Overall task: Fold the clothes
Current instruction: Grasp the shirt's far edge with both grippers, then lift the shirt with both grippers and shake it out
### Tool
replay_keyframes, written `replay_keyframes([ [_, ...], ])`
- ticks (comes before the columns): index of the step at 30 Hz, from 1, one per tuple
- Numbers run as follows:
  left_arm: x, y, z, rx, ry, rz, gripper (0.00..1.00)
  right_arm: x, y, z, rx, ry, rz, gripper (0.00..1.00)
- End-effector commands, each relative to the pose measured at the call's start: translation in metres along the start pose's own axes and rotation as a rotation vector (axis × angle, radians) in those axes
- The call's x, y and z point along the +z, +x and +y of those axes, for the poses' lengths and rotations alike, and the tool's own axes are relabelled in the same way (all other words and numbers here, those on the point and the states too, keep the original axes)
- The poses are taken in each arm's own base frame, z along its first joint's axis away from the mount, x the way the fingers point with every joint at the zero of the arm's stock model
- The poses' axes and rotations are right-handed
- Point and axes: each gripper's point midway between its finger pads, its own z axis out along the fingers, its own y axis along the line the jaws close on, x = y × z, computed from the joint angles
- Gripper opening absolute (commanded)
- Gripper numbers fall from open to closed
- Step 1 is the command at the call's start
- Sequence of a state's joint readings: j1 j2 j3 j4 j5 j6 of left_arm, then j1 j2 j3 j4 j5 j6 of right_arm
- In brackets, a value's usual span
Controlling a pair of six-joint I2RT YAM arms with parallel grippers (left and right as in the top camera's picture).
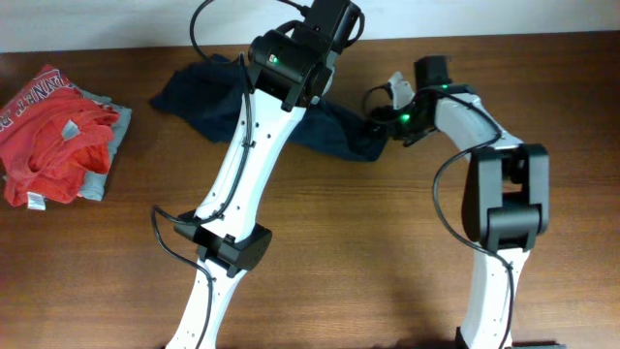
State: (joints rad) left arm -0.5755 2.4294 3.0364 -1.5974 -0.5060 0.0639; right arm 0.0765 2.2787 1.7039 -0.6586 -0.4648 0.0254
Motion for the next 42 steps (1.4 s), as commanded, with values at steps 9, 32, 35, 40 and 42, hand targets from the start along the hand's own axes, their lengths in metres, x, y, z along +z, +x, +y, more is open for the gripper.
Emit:
replay_keyframes([
  [9,-0.007,-0.004,0.019,-0.014,-0.057,-0.025,0.00,0.009,0.015,-0.019,0.070,0.152,0.052,0.04],
  [32,-0.160,-0.028,0.202,-0.321,-0.287,-0.457,0.00,-0.381,-0.047,0.050,0.043,0.289,-0.453,0.04],
  [35,-0.188,-0.022,0.214,-0.348,-0.299,-0.507,0.00,-0.410,-0.037,0.069,0.021,0.295,-0.503,0.04],
  [40,-0.249,-0.003,0.234,-0.382,-0.322,-0.603,0.00,-0.446,-0.014,0.096,-0.006,0.299,-0.565,0.04],
  [42,-0.276,0.008,0.241,-0.402,-0.325,-0.650,0.00,-0.462,0.000,0.103,-0.009,0.324,-0.587,0.04],
])
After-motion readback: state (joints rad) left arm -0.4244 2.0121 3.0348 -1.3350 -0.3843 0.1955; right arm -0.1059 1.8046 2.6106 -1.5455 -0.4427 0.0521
